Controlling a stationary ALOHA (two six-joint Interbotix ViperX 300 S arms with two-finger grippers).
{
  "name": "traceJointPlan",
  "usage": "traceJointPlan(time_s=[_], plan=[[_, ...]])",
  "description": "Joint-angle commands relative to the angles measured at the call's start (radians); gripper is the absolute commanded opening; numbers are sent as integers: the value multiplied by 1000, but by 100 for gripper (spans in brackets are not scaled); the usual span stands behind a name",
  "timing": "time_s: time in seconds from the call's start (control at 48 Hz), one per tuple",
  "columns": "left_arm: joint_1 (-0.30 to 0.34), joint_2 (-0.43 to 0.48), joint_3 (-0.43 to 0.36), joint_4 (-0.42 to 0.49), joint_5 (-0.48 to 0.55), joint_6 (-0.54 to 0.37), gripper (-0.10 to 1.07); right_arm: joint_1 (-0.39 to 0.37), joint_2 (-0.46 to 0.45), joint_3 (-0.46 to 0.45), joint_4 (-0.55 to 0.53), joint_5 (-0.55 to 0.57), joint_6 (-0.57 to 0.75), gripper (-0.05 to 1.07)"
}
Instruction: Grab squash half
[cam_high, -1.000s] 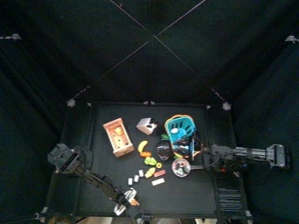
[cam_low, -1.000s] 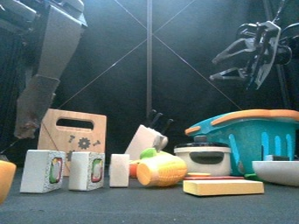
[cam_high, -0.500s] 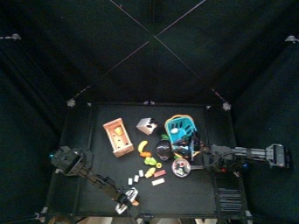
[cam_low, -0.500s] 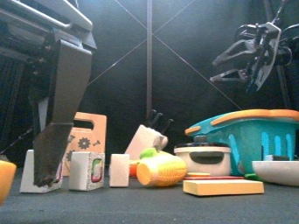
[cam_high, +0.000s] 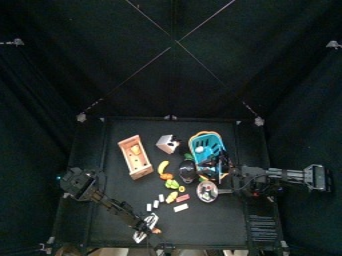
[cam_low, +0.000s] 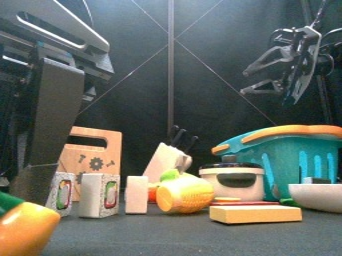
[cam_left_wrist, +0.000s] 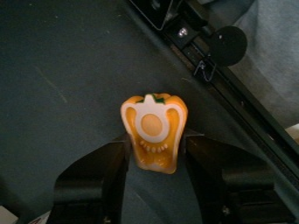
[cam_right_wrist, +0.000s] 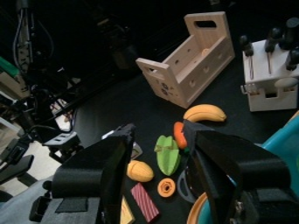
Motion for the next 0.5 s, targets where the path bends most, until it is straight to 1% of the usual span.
traceJointPlan(time_s=[0.0, 0.146, 0.271, 0.479], plan=[[6, -35, -8, -9, -2, -2, 77, 3, -3, -6, 2, -3, 3, 85], [6, -89, 5, -9, -9, -2, 77, 5, 0, -5, 9, -3, 3, 85], [14, -124, 31, -11, -8, -2, 77, 5, 6, -5, 9, -2, -5, 85], [34, -149, 57, -11, -9, 0, 77, 5, 25, -5, 11, -3, -3, 85]])
